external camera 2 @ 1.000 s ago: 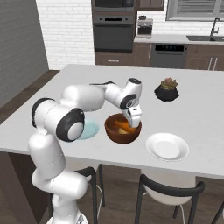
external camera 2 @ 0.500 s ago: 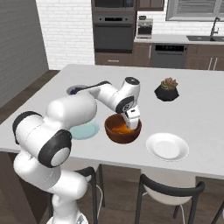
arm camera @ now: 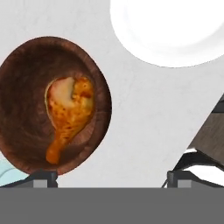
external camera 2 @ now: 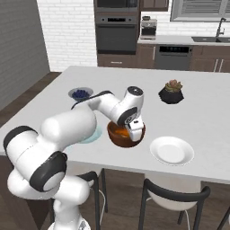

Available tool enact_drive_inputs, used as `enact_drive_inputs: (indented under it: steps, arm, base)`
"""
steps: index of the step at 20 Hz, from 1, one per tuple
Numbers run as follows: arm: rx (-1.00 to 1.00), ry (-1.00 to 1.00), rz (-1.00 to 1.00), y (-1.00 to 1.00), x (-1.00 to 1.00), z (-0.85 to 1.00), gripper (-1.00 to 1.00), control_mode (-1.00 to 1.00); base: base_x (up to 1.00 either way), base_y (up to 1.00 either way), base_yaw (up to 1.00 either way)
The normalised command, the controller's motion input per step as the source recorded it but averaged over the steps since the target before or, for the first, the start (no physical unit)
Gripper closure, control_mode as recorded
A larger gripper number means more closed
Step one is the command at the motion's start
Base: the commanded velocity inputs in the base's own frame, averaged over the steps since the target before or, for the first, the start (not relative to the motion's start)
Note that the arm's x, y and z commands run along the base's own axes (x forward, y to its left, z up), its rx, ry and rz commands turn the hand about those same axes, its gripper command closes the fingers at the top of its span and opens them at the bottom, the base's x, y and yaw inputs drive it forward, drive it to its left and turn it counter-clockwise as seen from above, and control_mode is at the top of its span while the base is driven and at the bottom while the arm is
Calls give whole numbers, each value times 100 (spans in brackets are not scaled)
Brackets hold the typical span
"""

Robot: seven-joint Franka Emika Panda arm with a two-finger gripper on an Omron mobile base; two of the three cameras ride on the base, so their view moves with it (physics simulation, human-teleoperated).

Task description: Pick the chicken drumstick and potato from their plates and place them in the bowl. Then put the bowl in the fridge.

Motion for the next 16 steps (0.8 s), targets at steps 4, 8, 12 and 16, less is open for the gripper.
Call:
enact_drive_inputs:
  steps: [4, 8, 12, 16]
  arm:
    - [1, 2, 0, -7, 10, -49, -100, -100]
    - [1, 2, 0, -8, 17, -47, -100, -100]
    - [0, 2, 0, 0, 16, -41, -100, -100]
    - [0, 5, 0, 0, 24, -31, -100, -100]
  base:
    - [0, 0, 0]
    - [0, 0, 0]
    - [0, 0, 0]
    - [0, 0, 0]
